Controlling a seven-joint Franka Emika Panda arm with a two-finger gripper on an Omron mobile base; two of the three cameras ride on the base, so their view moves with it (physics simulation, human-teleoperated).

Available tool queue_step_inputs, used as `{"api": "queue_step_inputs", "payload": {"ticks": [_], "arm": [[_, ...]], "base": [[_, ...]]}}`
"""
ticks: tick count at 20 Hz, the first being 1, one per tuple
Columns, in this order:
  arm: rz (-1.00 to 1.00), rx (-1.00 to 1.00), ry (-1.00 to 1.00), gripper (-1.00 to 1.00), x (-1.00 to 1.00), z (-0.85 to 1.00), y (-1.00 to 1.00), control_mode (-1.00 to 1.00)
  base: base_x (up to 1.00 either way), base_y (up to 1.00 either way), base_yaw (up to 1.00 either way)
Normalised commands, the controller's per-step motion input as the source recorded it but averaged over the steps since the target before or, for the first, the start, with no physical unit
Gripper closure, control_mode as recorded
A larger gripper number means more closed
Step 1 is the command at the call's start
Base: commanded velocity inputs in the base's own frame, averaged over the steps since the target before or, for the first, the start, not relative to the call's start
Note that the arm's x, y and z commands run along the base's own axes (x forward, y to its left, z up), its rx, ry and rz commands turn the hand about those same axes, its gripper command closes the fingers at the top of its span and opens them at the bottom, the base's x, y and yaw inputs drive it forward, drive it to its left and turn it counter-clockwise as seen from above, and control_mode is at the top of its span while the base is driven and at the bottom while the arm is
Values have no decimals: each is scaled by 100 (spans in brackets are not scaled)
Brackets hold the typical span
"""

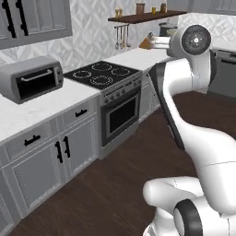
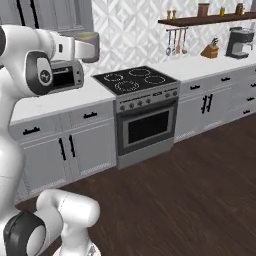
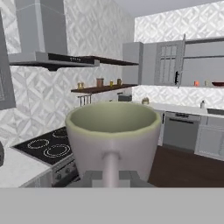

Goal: Gather all objects into one cabinet and sort the glasses and bowls to opposite sides.

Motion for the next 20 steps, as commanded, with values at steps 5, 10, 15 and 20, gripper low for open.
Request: {"api": "queue_step_inputs", "payload": {"ticks": [5, 10, 15, 20], "arm": [[0, 0, 0, 100, 0, 0, 0, 100], [0, 0, 0, 100, 0, 0, 0, 100], [0, 0, 0, 100, 0, 0, 0, 100], [0, 0, 0, 100, 0, 0, 0, 100]], "base": [[18, -100, -25], [32, -100, -33], [41, -98, -44], [92, -68, -27]]}}
